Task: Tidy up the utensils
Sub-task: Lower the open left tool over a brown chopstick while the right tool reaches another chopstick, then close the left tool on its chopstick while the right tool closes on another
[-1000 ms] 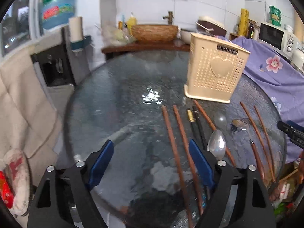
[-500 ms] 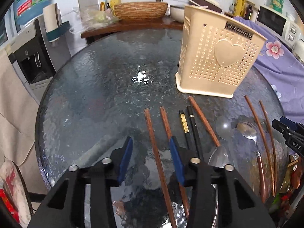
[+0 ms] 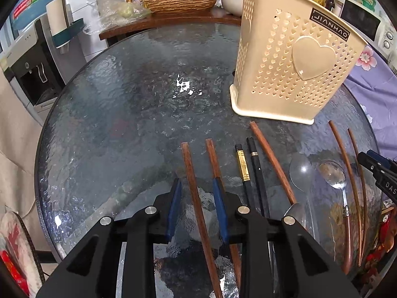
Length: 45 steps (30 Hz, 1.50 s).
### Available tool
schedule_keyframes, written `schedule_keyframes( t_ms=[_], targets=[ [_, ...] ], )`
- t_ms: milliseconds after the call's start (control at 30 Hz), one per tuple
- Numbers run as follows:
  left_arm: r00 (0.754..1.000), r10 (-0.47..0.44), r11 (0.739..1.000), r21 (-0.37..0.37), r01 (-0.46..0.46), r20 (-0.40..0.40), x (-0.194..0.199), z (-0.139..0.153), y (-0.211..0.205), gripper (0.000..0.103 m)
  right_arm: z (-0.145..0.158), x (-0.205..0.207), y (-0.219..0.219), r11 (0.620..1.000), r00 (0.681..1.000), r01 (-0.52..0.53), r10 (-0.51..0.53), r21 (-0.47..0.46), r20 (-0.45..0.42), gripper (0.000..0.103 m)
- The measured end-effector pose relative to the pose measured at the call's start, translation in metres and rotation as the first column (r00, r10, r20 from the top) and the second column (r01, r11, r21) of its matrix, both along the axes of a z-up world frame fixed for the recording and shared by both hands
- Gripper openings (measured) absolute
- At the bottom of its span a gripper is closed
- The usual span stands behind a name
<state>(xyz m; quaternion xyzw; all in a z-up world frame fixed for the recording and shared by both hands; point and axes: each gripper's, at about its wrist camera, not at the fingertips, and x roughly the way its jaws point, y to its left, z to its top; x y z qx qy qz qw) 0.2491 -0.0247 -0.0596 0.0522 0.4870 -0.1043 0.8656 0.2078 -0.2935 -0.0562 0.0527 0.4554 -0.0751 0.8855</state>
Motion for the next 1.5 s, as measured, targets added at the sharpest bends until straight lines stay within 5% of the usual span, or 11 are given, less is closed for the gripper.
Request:
schedule_keyframes(
  t_ms=[700, 1000, 1233, 1500],
  targets=[
    [1.0, 0.016, 1.0, 0.014, -0.016, -0.008, 0.016, -0.01, -0.008, 0.021, -0.014, 0.024, -0.008, 0.999, 0.998, 0.052, -0.052, 0.012, -0.04, 0.027],
    [1.0, 0.013, 0.999, 0.029, -0.012, -0.003, 0.022, -0.011, -0.01, 0.021, -0.015, 0.028, -0.012, 0.997, 0.997, 0.079, -0.078, 0.008, -0.028, 0.013],
    [1.0, 0.028, 0.999, 0.047, -0.029, 0.012, 0.02, -0.012, -0.011, 0.009, -0.016, 0.03, -0.008, 0.997, 0.997, 0.078, -0.078, -0.009, -0.023, 0.009],
    [0.999, 0.047, 0.999, 0.027, -0.048, 0.021, 0.02, -0.006, -0.005, 0.007, -0.002, 0.025, -0.015, 0.996, 0.999, 0.029, -0.032, 0.083, 0.041, 0.008]
  ],
)
